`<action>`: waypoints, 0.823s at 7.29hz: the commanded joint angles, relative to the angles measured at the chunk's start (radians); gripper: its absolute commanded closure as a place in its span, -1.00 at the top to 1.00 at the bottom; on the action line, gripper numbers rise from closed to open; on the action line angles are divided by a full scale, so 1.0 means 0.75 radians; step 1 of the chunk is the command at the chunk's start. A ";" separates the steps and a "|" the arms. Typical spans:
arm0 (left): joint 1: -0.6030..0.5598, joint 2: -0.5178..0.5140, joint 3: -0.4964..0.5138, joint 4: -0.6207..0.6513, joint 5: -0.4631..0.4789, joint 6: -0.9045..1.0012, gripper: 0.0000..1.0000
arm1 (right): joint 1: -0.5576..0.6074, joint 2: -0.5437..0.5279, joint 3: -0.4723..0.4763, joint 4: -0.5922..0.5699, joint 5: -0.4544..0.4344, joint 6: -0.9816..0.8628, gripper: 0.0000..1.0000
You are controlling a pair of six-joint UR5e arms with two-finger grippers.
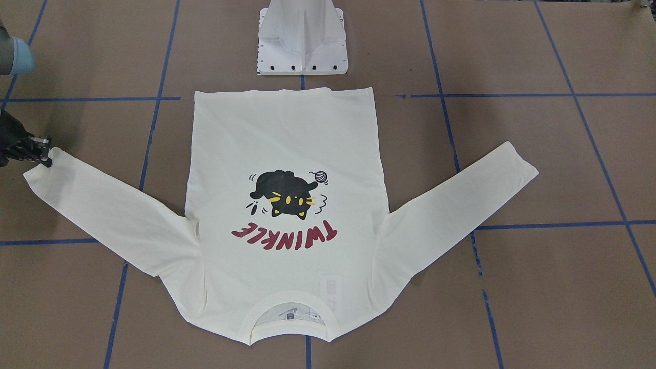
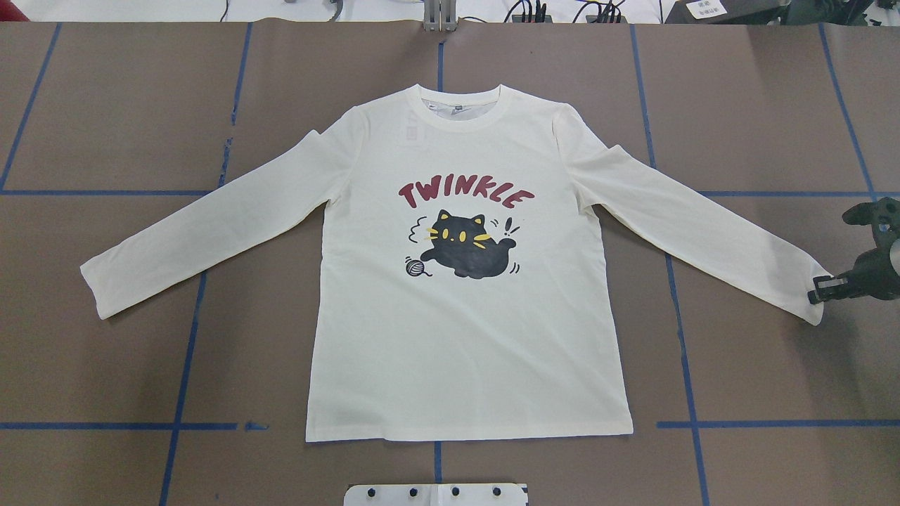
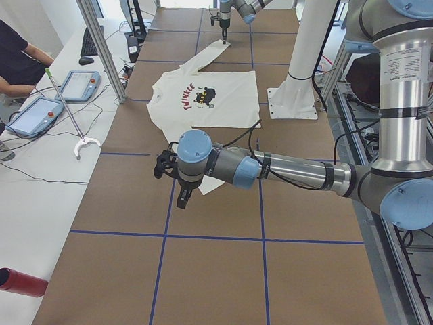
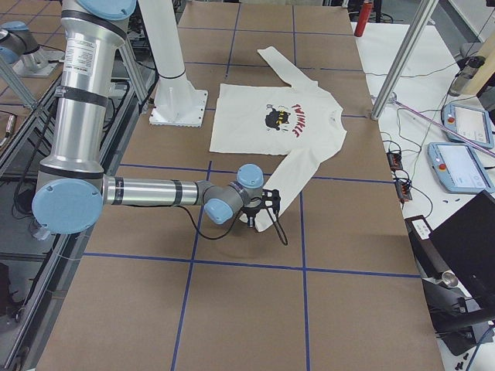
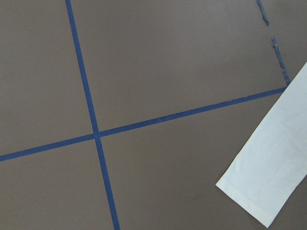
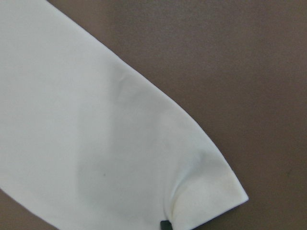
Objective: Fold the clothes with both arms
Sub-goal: 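Lower the right gripper onto the sleeve cuff nearest it and grasp, then carry the sleeve with the right gripper across the shirt toward the collar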
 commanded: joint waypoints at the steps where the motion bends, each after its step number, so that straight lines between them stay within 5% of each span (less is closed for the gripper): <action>1: -0.002 0.001 -0.002 0.002 0.000 0.000 1.00 | 0.020 -0.006 0.091 0.000 0.002 0.004 -1.00; 3: -0.002 -0.001 -0.002 0.002 0.000 0.000 1.00 | 0.072 0.093 0.130 0.004 0.071 0.033 -1.00; 6: -0.002 -0.003 -0.023 0.000 0.002 0.000 1.00 | 0.091 0.506 0.043 0.002 0.139 0.469 -1.00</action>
